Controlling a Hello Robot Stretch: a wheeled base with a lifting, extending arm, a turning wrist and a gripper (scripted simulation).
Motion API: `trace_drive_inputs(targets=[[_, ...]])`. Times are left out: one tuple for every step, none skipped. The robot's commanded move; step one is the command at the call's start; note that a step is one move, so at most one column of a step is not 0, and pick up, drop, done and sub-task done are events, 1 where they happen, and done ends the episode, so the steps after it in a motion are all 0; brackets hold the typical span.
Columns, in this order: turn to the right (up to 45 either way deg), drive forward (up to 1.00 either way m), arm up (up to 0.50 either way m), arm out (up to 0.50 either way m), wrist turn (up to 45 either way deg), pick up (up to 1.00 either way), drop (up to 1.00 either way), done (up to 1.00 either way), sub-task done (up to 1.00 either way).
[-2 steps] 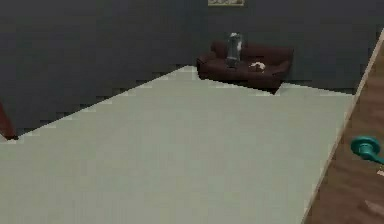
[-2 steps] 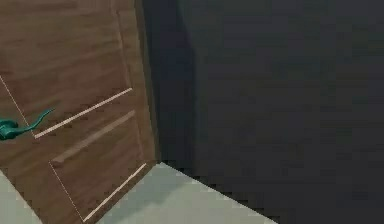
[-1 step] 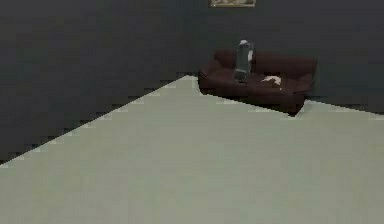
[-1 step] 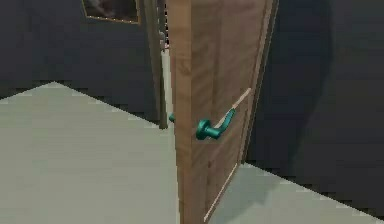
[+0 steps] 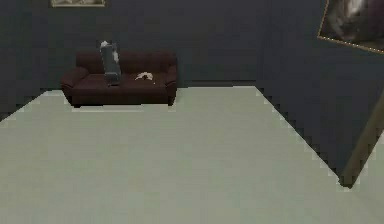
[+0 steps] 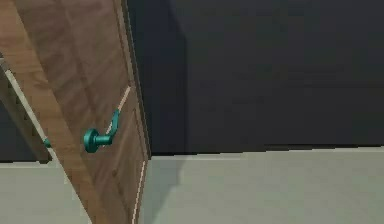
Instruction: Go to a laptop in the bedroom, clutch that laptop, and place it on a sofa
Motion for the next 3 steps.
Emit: trace_drive_inputs(targets=[[0.0, 0.15, 0.00, 0.00, 0.0, 0.00, 0.00, 0.00, 0.00], [24.0, 0.00, 0.00, 0.00, 0.0, 0.00, 0.00, 0.00, 0.00], [0.0, 0.35, 0.00, 0.00, 0.0, 0.00, 0.00, 0.00, 0.00]])
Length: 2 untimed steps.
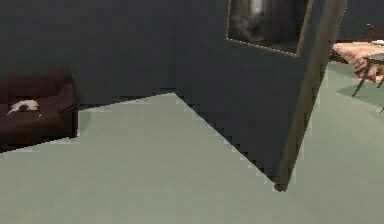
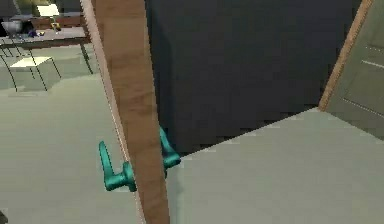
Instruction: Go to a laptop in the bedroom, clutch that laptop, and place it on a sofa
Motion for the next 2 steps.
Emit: trace_drive_inputs(targets=[[15.0, 0.00, 0.00, 0.00, 0.0, 0.00, 0.00, 0.00, 0.00], [0.0, 0.40, 0.00, 0.00, 0.0, 0.00, 0.00, 0.00, 0.00]])
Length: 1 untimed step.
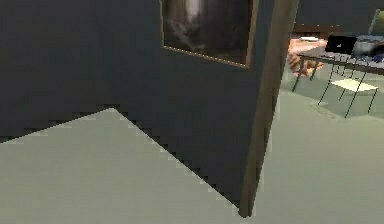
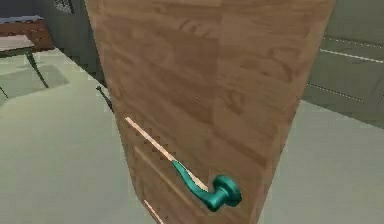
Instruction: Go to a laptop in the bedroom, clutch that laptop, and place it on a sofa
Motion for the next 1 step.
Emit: trace_drive_inputs(targets=[[45.0, 0.00, 0.00, 0.00, 0.0, 0.00, 0.00, 0.00, 0.00]])
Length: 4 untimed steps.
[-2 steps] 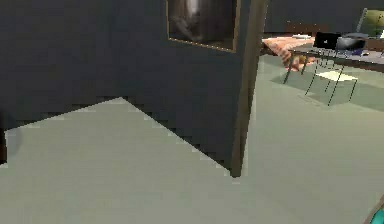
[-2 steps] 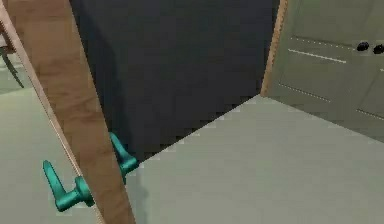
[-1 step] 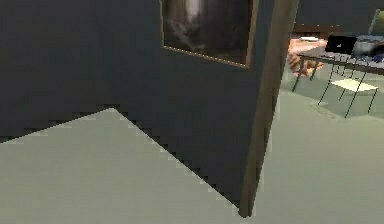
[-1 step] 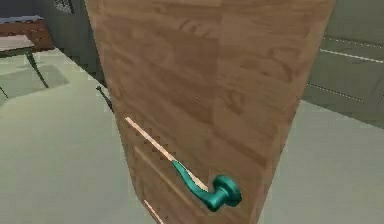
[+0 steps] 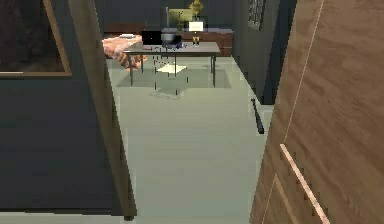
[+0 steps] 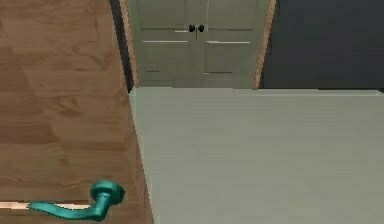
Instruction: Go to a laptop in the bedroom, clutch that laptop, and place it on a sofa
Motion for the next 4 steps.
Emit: trace_drive_inputs(targets=[[3.0, 0.00, 0.00, 0.00, 0.0, 0.00, 0.00, 0.00, 0.00], [0.0, 1.00, 0.00, 0.00, 0.0, 0.00, 0.00, 0.00, 0.00], [0.0, 1.00, 0.00, 0.00, 0.0, 0.00, 0.00, 0.00, 0.00], [0.0, 1.00, 0.00, 0.00, 0.0, 0.00, 0.00, 0.00, 0.00]])
